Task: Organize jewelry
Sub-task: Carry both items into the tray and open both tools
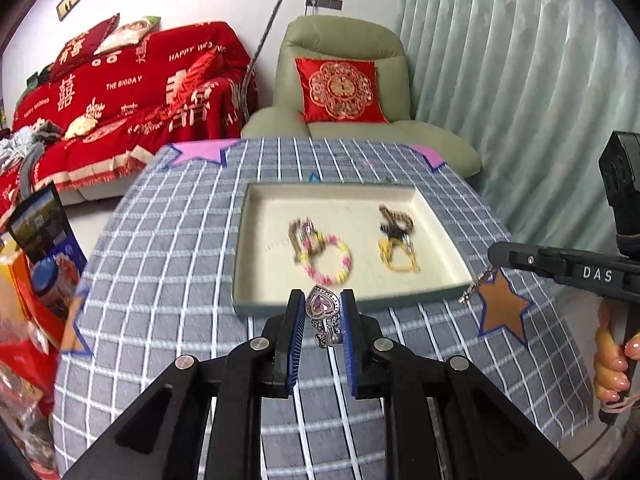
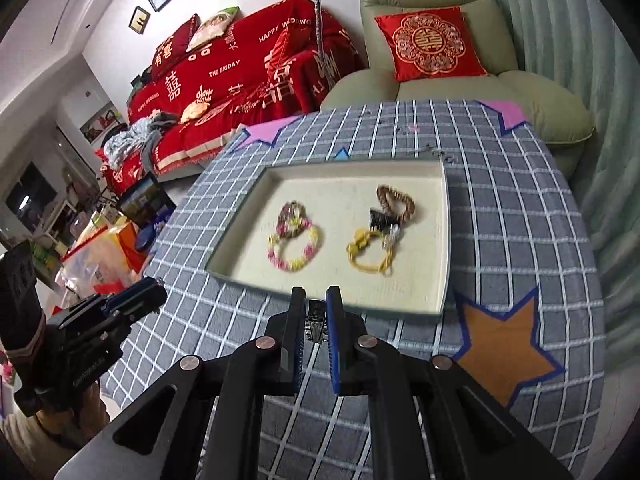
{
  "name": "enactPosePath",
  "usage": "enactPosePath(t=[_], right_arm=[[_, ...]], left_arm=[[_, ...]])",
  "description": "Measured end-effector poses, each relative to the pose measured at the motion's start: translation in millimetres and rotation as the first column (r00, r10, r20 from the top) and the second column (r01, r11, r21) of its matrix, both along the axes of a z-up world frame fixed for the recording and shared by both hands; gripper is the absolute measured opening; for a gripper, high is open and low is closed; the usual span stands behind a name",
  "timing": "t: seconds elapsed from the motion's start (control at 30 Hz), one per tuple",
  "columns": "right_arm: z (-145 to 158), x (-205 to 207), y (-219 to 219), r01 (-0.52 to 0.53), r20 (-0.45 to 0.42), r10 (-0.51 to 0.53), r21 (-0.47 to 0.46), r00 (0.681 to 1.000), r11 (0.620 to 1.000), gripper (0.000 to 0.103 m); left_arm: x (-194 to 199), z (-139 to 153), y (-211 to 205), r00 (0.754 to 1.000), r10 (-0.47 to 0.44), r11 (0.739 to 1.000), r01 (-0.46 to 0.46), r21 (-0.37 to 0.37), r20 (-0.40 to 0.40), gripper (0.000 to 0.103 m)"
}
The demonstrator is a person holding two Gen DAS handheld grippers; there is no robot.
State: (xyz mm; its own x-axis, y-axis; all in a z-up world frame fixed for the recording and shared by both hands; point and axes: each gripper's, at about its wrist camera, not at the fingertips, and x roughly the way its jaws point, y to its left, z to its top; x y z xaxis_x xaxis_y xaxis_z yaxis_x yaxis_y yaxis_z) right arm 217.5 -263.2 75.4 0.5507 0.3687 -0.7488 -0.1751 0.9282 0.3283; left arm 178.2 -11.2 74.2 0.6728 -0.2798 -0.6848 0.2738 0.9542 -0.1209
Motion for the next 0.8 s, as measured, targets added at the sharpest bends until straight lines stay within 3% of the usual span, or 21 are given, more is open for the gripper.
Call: enactPosePath(t=[0.37, 0.8], right_arm=[[-8.6, 50.4, -3.7, 0.024, -0.021, -0.024, 0.000, 0.999, 1.000, 0.011], [-59.9, 95.5, -8.4, 0.044, -0.119, -0.043, 0.007, 0.992, 0.999, 0.011]], left_arm=[[63.6, -11.5, -15.1, 1.000, 0.014, 0.999, -0.014, 0.034, 0.007, 0.027], [108.8, -54.2, -28.4, 0.998, 0.043, 0.997, -0.040, 0.070, -0.050, 0.027]])
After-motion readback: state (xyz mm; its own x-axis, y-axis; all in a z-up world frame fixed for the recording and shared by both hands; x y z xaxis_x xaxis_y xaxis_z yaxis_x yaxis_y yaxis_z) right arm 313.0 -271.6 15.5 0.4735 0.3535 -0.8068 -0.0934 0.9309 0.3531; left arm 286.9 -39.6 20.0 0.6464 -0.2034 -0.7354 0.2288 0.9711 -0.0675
